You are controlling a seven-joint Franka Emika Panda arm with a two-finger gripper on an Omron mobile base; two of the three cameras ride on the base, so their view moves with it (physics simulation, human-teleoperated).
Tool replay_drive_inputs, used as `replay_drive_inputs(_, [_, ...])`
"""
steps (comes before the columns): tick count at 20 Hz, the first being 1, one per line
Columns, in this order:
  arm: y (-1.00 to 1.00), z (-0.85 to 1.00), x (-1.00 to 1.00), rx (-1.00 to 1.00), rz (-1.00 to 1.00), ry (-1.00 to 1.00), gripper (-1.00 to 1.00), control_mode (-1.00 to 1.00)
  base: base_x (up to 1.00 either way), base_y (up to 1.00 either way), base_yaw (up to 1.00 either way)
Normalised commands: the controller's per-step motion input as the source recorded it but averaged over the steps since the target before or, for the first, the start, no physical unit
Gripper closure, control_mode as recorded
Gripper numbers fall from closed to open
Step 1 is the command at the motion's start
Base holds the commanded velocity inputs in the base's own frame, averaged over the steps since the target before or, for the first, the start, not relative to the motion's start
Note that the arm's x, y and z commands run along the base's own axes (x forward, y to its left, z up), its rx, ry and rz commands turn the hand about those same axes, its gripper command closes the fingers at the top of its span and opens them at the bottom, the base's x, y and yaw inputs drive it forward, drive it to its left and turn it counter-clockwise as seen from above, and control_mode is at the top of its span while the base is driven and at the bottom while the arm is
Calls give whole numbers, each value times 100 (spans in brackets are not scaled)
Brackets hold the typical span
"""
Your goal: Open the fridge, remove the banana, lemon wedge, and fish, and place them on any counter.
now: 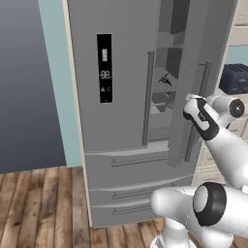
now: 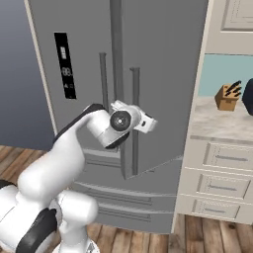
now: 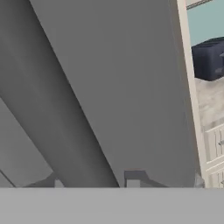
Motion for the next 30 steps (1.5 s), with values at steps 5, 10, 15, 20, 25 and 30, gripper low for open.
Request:
replay_drive_inputs(5, [-100, 0, -100, 0, 0, 5, 100, -100, 0, 0, 0])
replay_drive_inputs(10, [-100, 0, -100, 0, 0, 5, 100, -100, 0, 0, 0])
replay_drive_inputs(15, [-40, 0, -54, 0, 7, 0, 100, -100, 0, 0, 0])
replay_drive_inputs(20, [4, 0, -21, 0, 11, 0, 100, -100, 0, 0, 0])
replay_drive_inputs(25, [58, 18, -29, -6, 1, -1, 100, -100, 0, 0, 0])
replay_drive_inputs(30, [96, 44, -15, -14, -4, 10, 100, -100, 0, 0, 0])
